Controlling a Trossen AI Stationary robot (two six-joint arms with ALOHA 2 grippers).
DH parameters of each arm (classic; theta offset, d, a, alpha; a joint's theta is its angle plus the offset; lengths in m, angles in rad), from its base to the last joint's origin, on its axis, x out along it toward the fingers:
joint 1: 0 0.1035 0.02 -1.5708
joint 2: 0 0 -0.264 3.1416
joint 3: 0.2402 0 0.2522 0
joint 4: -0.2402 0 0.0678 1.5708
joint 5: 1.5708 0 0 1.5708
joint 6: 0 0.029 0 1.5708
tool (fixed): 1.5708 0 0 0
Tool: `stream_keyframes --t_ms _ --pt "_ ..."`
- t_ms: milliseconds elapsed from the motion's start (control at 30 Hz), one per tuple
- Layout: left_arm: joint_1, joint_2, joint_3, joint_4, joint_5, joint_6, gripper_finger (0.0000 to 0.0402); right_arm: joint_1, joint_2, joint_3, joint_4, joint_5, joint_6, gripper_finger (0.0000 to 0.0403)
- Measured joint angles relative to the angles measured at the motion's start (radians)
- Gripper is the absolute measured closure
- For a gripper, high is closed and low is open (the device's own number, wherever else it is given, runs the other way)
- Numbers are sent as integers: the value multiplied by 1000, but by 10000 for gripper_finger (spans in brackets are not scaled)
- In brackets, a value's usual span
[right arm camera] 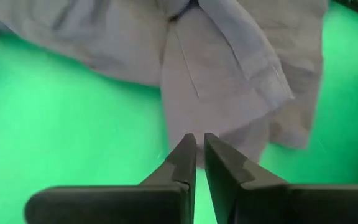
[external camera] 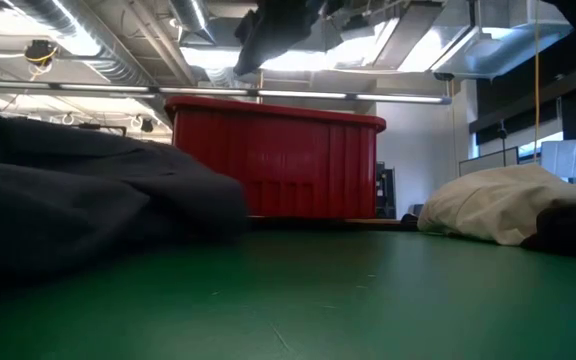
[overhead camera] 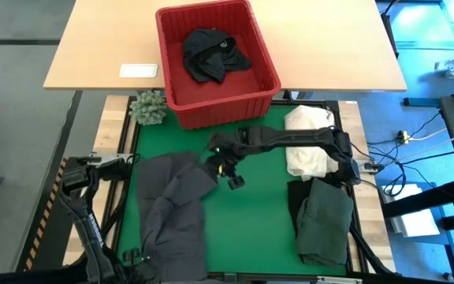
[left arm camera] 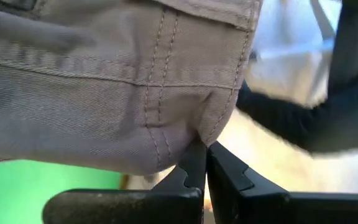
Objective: Fold laundry
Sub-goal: Fold the gray pants
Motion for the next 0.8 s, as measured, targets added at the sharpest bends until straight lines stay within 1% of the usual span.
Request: stream_keyframes --t_ms 67,100,133,233,267,333,467,533,667,733,800 --pt "19 -11 36 -26 97 0 399 40 -7 -1 -14 60 -3 378" --pt "25 -23 57 -51 117 -1 399 60 -10 -1 -6 84 -7 381" --pt "26 -35 79 -75 106 0 399 77 -16 -1 -4 95 -8 383" --pt "26 -56 122 -97 1 58 399 108 -24 0 -8 94 -10 390" --pt "26 -56 128 -97 -17 82 399 112 -26 0 -11 96 -7 392" --pt "31 -56 133 -106 -20 107 399 109 -26 -1 -19 99 4 393" --pt "42 -56 134 -107 -6 104 397 105 -28 -1 -35 106 19 394" --pt "51 -56 134 -104 -3 98 386 107 -28 -1 -40 105 18 394" --pt "61 -56 134 -137 23 107 350 109 -28 -1 -37 103 1 394" --pt "61 -57 134 -168 46 104 332 108 -28 -1 -40 123 -4 394" --pt "60 -61 134 -171 47 100 319 107 -31 -1 -47 130 -4 394"
